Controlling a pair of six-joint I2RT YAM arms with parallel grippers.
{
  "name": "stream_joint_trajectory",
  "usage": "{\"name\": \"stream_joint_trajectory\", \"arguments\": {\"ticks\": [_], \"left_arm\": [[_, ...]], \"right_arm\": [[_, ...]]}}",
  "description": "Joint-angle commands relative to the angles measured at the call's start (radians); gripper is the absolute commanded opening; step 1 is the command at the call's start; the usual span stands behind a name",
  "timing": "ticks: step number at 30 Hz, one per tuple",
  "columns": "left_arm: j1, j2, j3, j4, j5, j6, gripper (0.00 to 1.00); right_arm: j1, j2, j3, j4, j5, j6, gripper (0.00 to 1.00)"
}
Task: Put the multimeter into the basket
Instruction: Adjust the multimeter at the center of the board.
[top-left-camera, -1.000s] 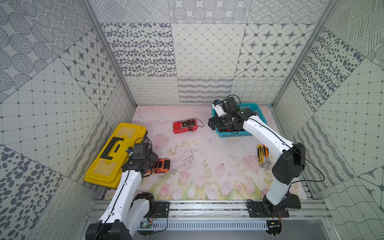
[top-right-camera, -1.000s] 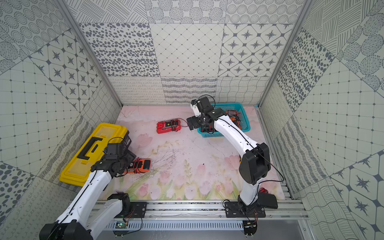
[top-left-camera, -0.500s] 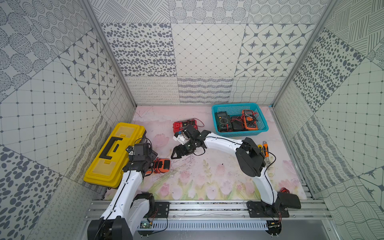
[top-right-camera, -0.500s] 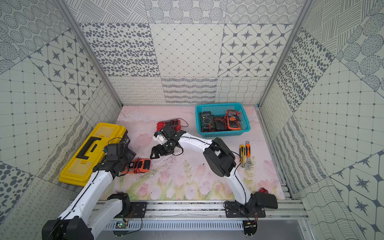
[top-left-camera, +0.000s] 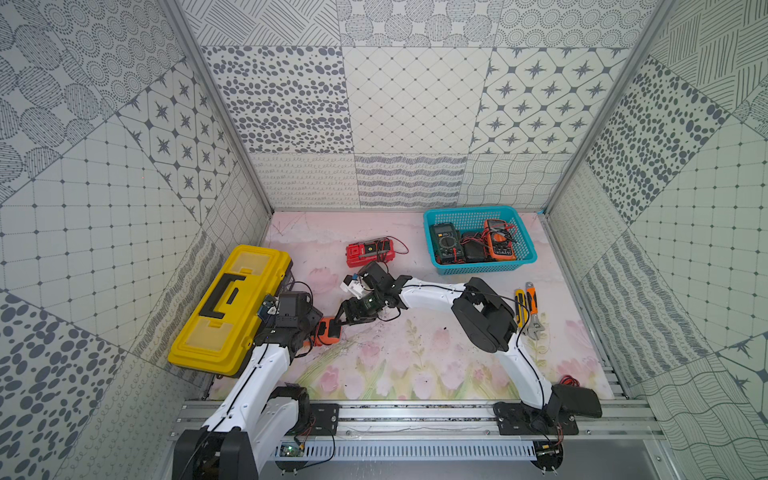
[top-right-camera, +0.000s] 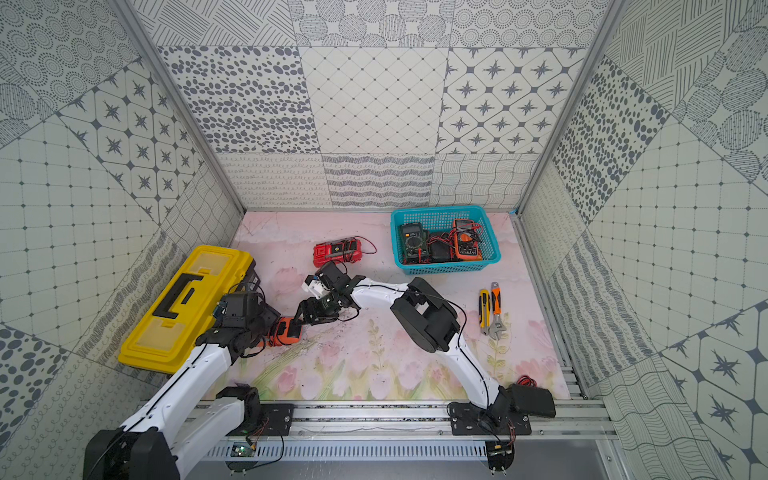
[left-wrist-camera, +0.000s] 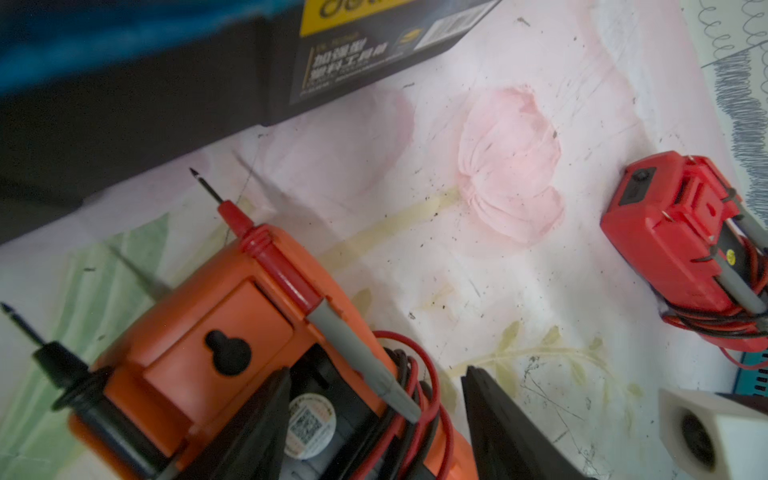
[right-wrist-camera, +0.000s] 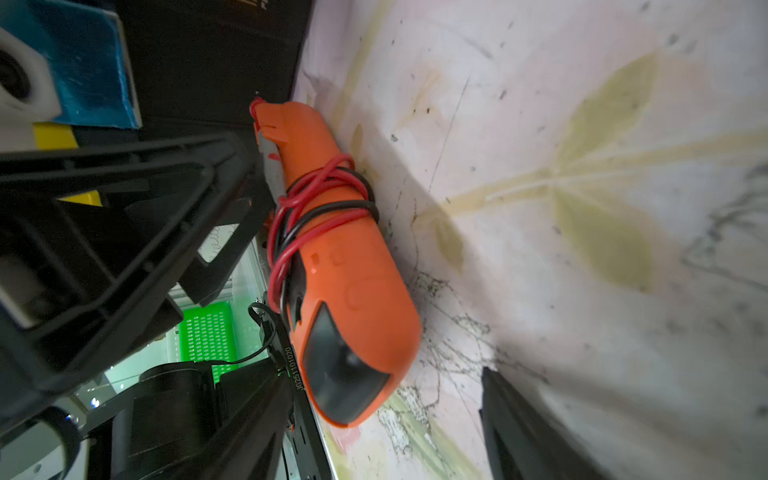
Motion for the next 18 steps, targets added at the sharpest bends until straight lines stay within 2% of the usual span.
{"name": "stream_joint_trajectory", "arguments": {"ticks": [1, 4, 8, 13, 15, 18], "left_arm": [[-0.025, 0.02, -0.037, -0.202, 0.194, -0.109, 0.69], [-0.026, 0.02, -0.038, -0.196, 0.203, -0.103, 0.69], [-0.031, 0.024, -0.041, -0.176, 0.224, -0.095, 0.68], [-0.043, 0.05, -0.038, -0.134, 0.259, -0.085, 0.67], [-0.048, 0.066, -0.037, -0.127, 0.264, -0.083, 0.66], [-0.05, 0.078, -0.034, -0.118, 0.273, -0.082, 0.66]], "right_arm": [[0.005, 0.036, -0.001, 0.117, -0.036, 0.073, 0.72], [0.007, 0.043, 0.003, 0.147, -0.045, 0.09, 0.7], [0.022, 0.054, 0.024, 0.203, -0.075, 0.111, 0.6], [0.064, 0.1, 0.107, 0.153, -0.088, 0.081, 0.56], [0.07, 0.115, 0.123, 0.145, -0.083, 0.084, 0.52], [0.068, 0.12, 0.123, 0.155, -0.067, 0.089, 0.39]]}}
